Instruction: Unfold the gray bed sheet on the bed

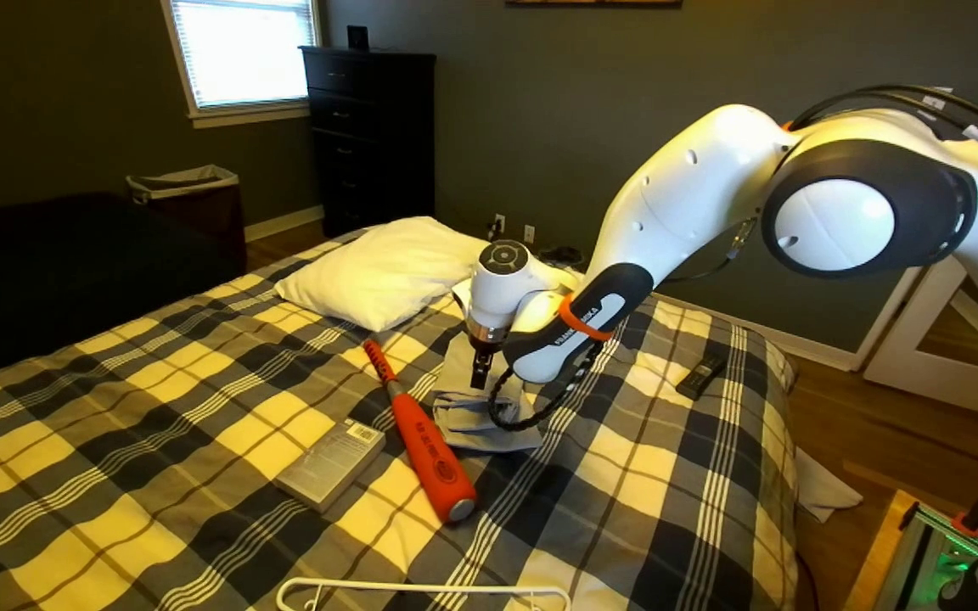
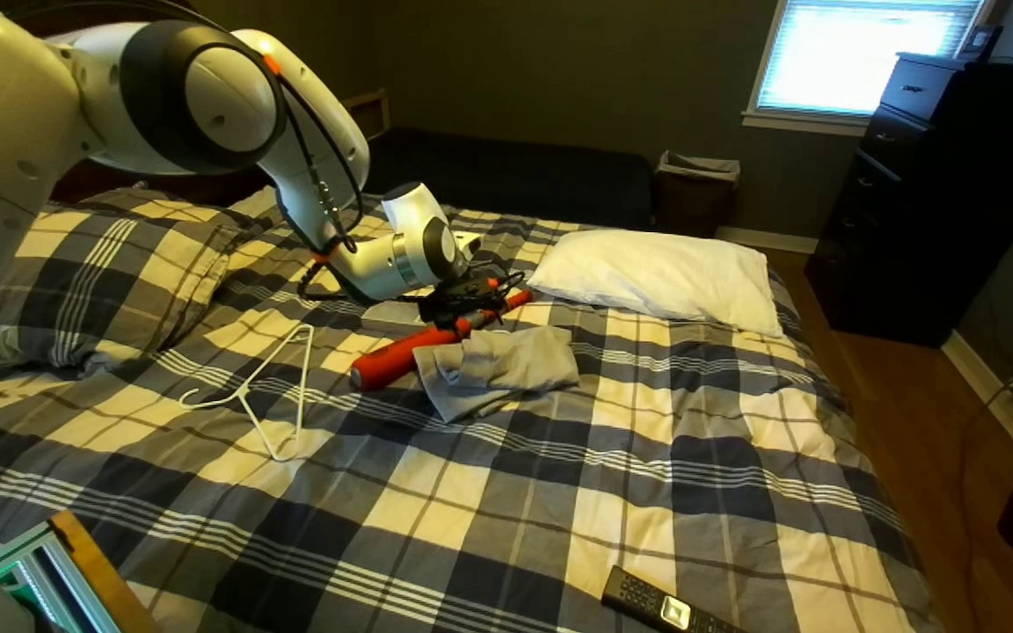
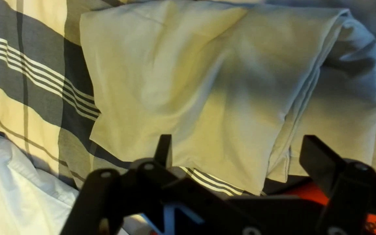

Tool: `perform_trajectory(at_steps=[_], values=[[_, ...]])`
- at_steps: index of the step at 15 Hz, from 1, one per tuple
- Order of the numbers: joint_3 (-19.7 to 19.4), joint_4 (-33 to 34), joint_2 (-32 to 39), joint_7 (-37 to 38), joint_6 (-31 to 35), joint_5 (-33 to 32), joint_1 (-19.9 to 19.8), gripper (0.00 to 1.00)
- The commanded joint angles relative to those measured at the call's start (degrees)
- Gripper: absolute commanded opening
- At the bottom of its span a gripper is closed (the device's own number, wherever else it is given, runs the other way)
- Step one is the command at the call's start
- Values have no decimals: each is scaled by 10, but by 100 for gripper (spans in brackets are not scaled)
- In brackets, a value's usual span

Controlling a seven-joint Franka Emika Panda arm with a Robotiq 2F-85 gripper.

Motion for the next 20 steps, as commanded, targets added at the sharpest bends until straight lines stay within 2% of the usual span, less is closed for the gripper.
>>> perform_trajectory(at_steps=[1,3,4,9,14,17,18,20], values=[[0,5,4,1,0,-2,-1,100],[-2,10,6,1,0,-2,-1,100],[-17,17,15,15,9,-12,12,100],[-22,63,71,7,25,-38,38,100],[-68,129,129,31,41,-65,89,100],[-86,163,159,42,33,-72,101,99],[-86,172,166,41,31,-72,101,87],[-87,188,181,39,25,-72,102,74]])
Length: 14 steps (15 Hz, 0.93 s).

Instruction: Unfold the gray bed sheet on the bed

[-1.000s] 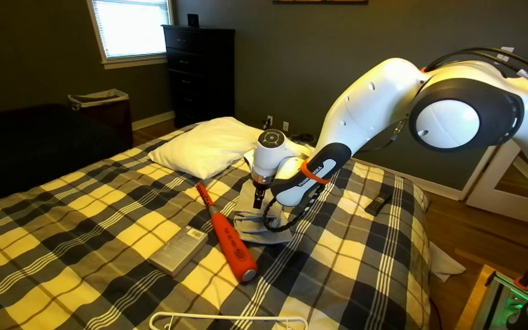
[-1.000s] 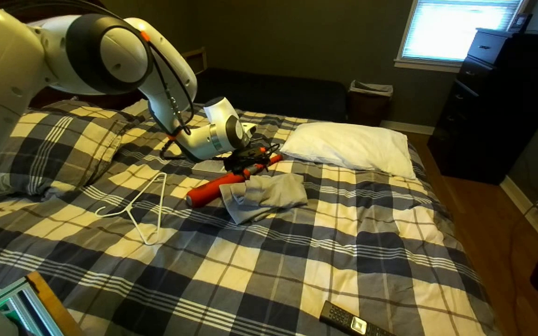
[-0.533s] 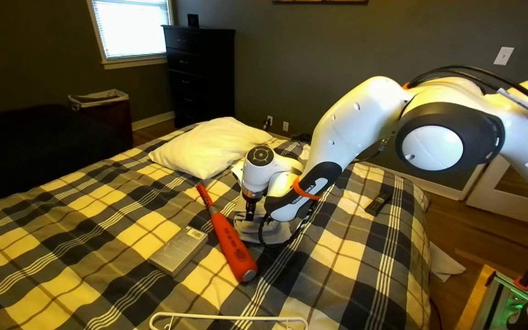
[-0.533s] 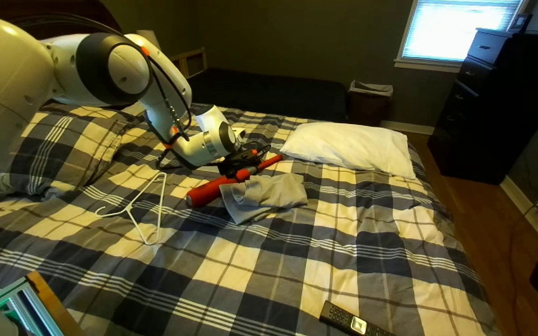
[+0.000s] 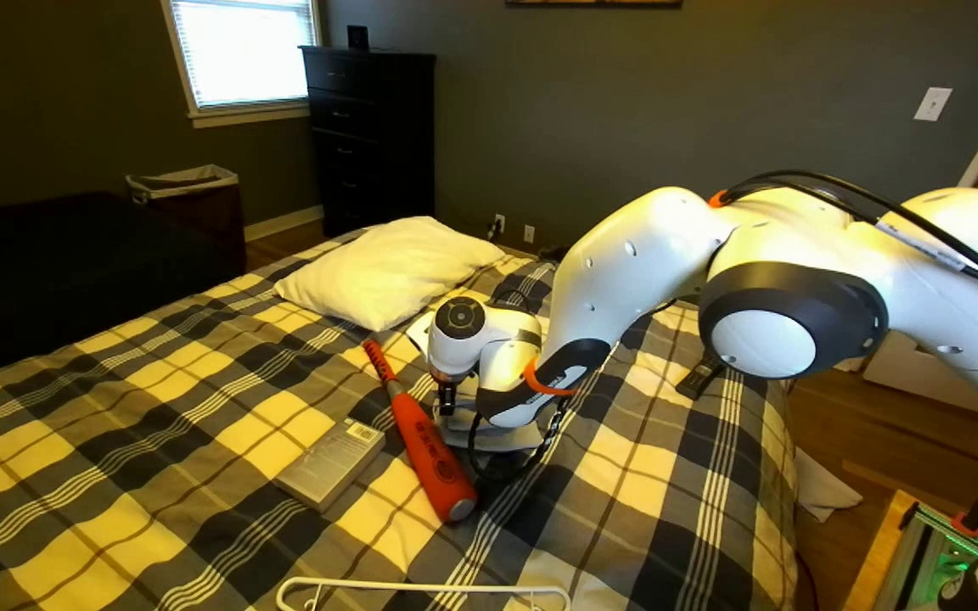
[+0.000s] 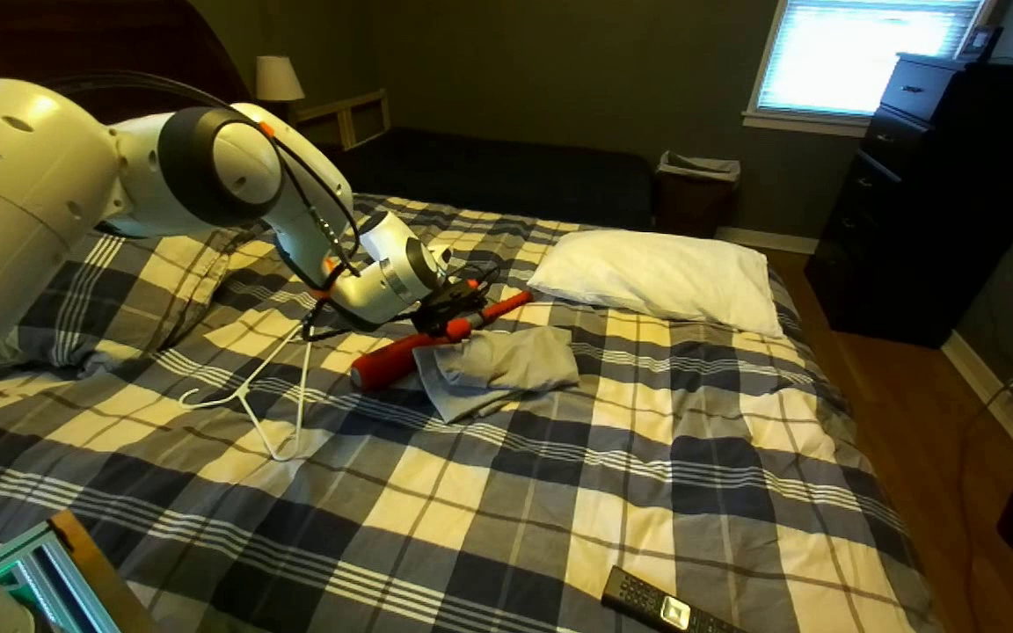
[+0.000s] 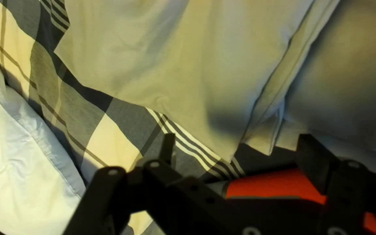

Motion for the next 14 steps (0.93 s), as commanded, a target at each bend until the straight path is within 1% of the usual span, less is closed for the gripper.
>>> perform_trajectory(at_steps=[1,3,5,6,7,8,9,10,11,14], values=[[-13,50,45,17,-6,-15,5,71],[-11,62,58,13,-10,-14,4,71],[-8,73,68,8,-13,-13,3,75],[-8,79,73,7,-13,-12,3,75],[-7,83,77,5,-14,-12,3,81],[-8,87,80,7,-12,-12,4,72],[-10,92,84,8,-12,-12,4,52],[-11,96,87,8,-12,-12,4,48],[-13,99,88,9,-11,-13,5,48],[-19,101,88,13,-5,-15,6,23]])
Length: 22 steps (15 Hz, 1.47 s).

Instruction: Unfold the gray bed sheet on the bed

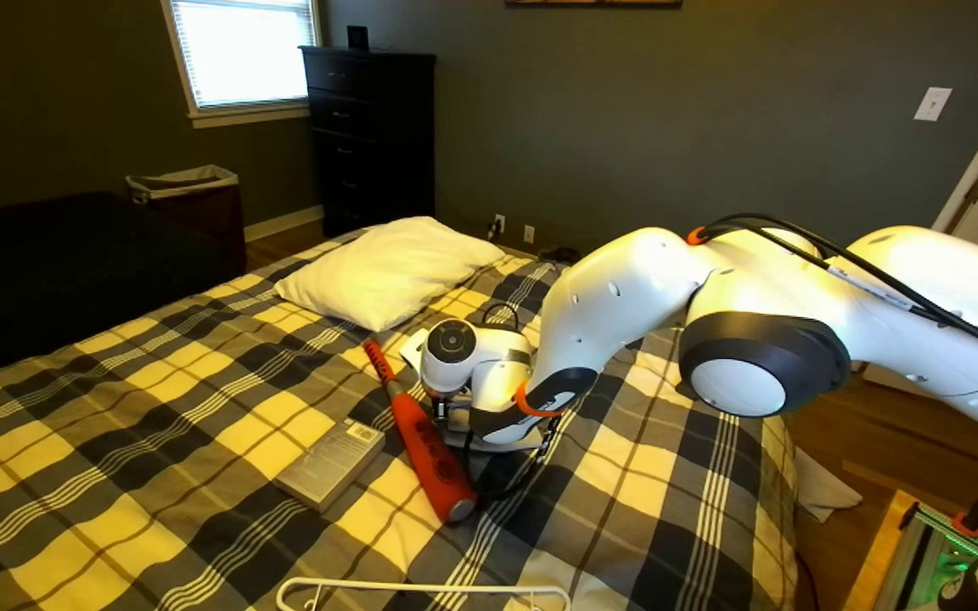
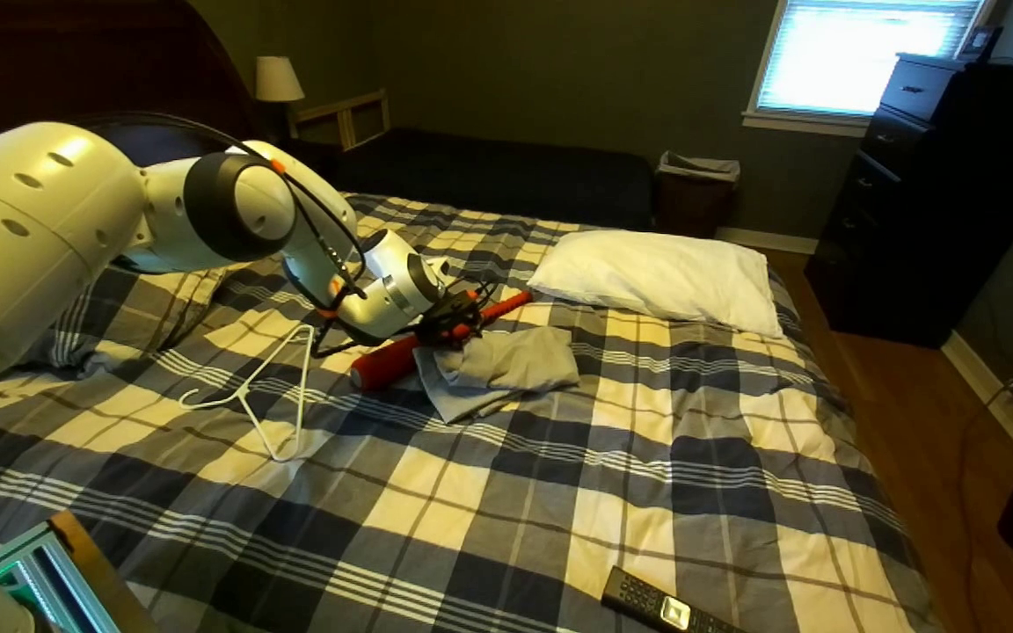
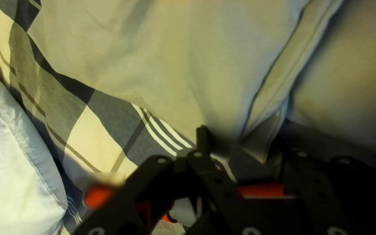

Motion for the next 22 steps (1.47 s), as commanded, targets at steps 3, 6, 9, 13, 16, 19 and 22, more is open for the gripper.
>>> perform_trajectory(at_steps=[3,6,9,13,16,19,22], values=[[-16,16,10,16,-2,-13,2,1],[-36,-34,-24,53,22,-11,4,0],[-104,-110,-67,159,69,-12,37,1],[-236,-222,-117,310,110,-3,124,1],[-233,-183,-96,262,105,30,110,3],[-263,-209,-97,299,63,49,152,1],[-337,-266,-97,360,20,78,221,1]])
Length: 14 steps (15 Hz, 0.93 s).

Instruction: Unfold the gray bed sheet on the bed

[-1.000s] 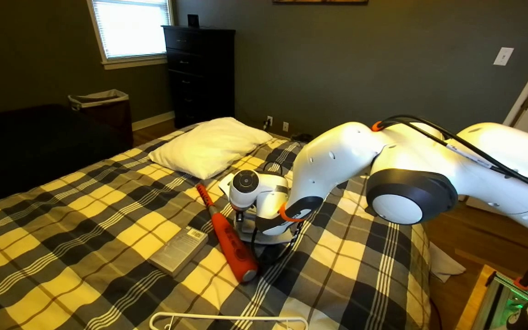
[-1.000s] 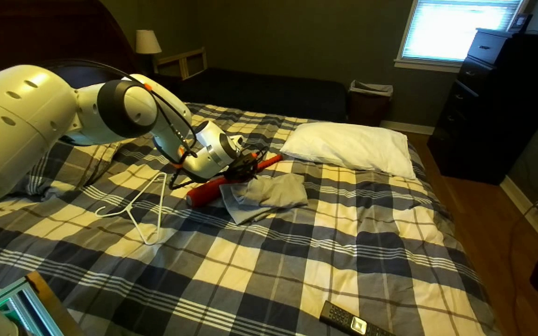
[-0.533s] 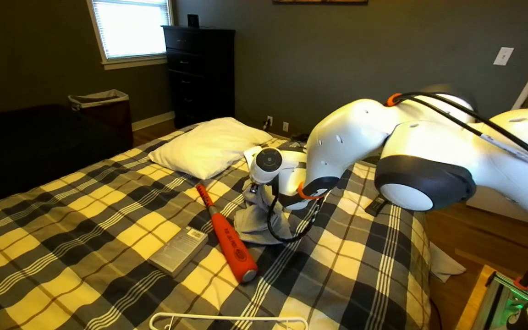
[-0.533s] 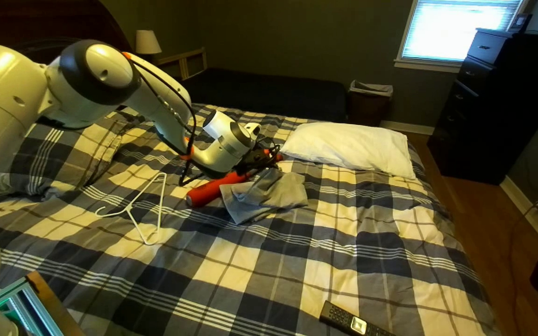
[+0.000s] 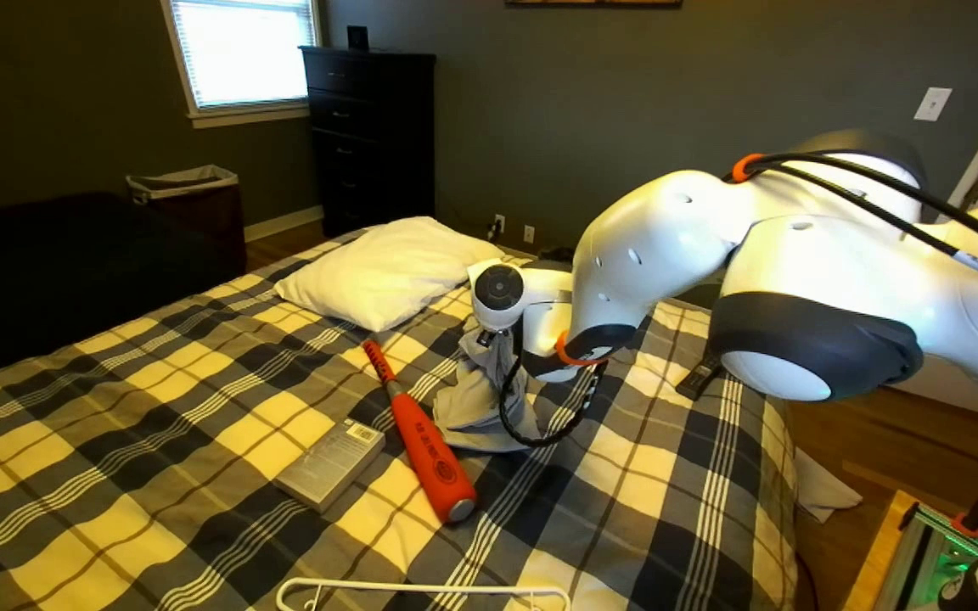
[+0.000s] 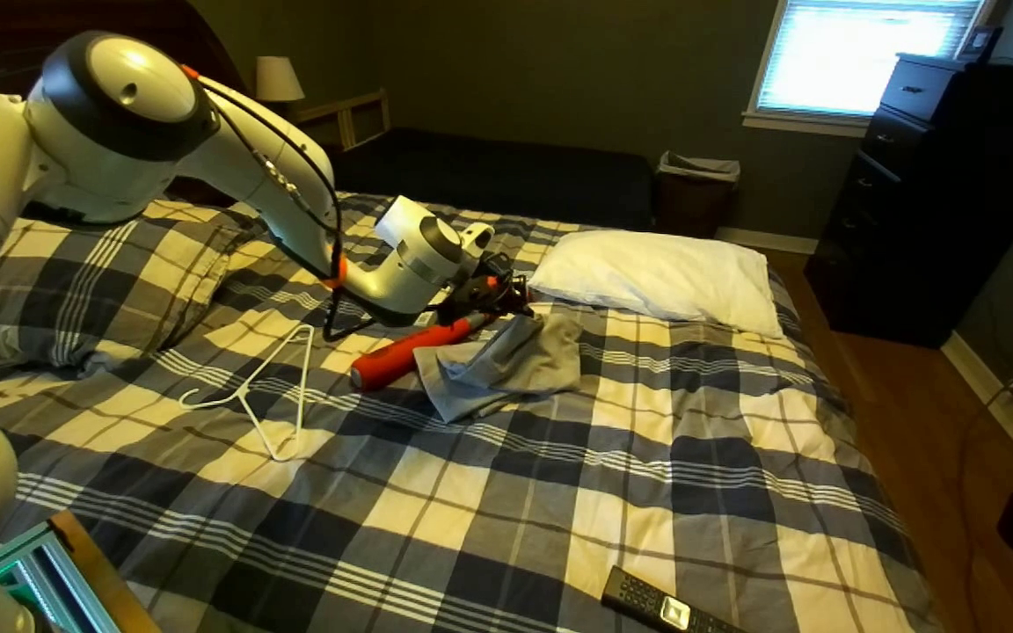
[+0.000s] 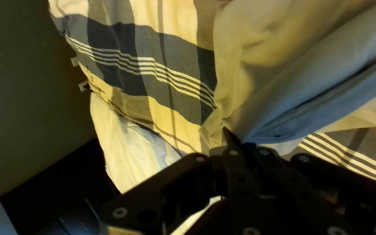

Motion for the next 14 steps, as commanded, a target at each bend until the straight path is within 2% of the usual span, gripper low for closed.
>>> perform_trajectory(at_steps=[1,3,4,6,7,9,14], values=[[-93,-79,0,72,-43,39,94,1],[-128,-128,-9,99,-77,59,140,1],[-98,-72,5,56,-52,58,95,3],[-123,-104,2,75,-67,65,127,3],[-115,-109,-1,69,-83,71,124,1],[-109,-122,-3,58,-156,81,119,1],[-79,-171,-14,70,-281,69,96,1]])
